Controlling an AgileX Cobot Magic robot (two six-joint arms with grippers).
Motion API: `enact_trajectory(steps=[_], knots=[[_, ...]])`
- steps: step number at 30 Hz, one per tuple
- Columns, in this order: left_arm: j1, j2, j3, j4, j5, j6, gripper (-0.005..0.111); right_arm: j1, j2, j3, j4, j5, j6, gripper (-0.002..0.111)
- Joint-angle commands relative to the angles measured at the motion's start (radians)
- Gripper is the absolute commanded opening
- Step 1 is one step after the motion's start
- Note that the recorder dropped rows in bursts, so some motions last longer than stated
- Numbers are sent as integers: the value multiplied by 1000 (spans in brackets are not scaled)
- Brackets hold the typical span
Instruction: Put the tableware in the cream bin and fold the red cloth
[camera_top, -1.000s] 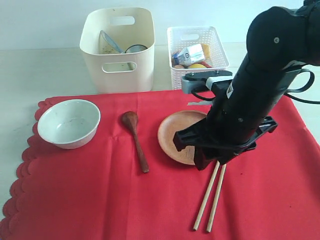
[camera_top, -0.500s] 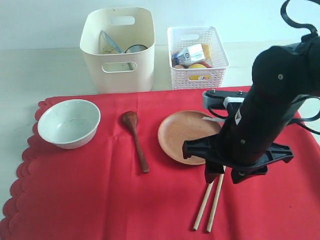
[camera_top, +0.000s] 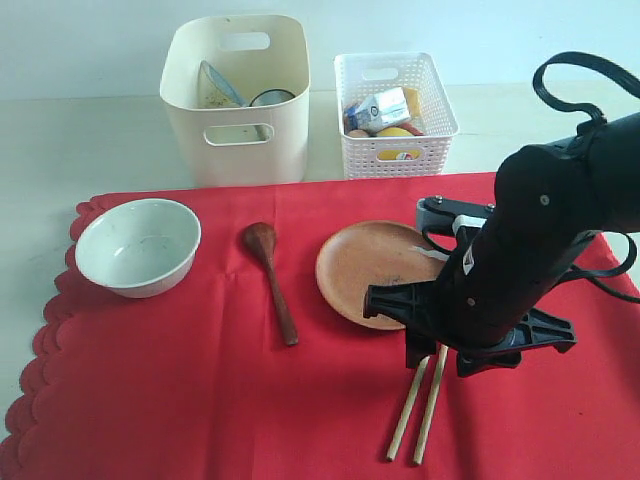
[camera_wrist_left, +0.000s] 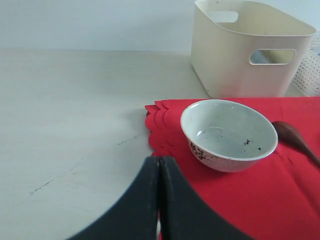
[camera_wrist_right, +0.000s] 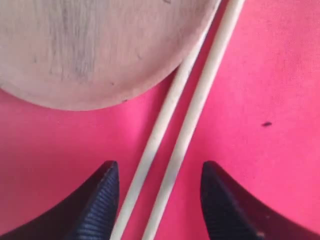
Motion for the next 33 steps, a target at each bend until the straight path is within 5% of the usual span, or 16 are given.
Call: enact_trajectory(steps=[1,16,33], knots=[[-6,-5,2,-6,-9,-6,0,1,32,6,-59,-34,52,48],[-6,-5,2,-6,-9,-6,0,1,67,6,-69,-89,67,48],[-6,-5,2,-6,-9,-6,0,1,124,6,-101,-76,67,34]])
